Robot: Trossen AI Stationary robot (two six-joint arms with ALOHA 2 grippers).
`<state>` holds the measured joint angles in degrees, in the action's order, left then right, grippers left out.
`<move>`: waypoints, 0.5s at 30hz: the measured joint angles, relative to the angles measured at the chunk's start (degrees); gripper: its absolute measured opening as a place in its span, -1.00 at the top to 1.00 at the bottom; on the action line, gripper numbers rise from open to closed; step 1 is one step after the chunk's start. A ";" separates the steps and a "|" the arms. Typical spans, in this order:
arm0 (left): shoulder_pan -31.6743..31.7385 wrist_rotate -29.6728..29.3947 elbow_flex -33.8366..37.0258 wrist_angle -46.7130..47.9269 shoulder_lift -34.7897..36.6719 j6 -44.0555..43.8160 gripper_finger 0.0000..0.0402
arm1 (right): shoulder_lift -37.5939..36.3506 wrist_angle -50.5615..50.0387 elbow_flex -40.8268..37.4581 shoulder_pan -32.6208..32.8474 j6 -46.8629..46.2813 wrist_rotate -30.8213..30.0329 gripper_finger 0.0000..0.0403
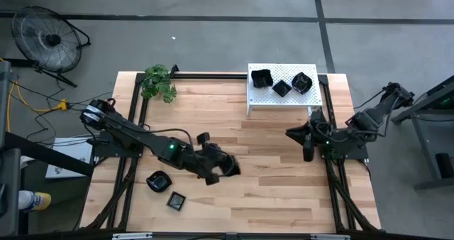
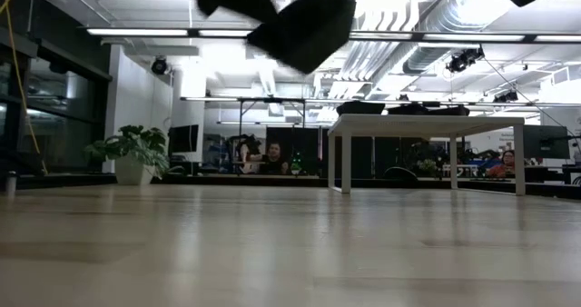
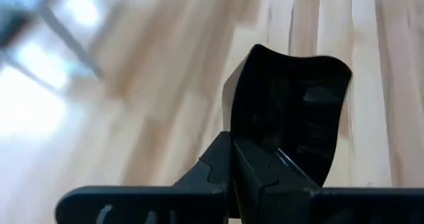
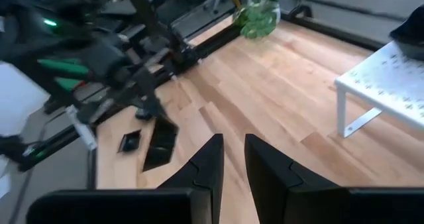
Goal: Pick & Place Mini shaped plates
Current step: Stack the distorted square plate on top of the distorted square plate on the shelf
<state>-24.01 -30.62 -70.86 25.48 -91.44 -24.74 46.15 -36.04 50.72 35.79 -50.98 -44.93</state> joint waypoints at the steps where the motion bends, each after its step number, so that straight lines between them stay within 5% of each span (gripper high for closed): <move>1: 0.00 -1.37 -0.79 -0.62 0.02 1.84 1.00 | 0.56 0.24 0.00 0.00 0.01 -1.02 0.72; 10: 0.00 -15.04 -6.14 -6.17 0.02 17.18 1.00 | 7.97 4.16 0.00 0.65 2.21 -6.14 0.72; 15: 0.00 -21.36 -8.21 -6.07 0.00 20.21 1.00 | 12.06 8.88 0.00 3.69 5.74 -13.79 0.72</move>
<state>-24.01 -51.98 -79.07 19.41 -91.44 -4.53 58.21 -27.16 50.72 39.48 -45.24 -58.72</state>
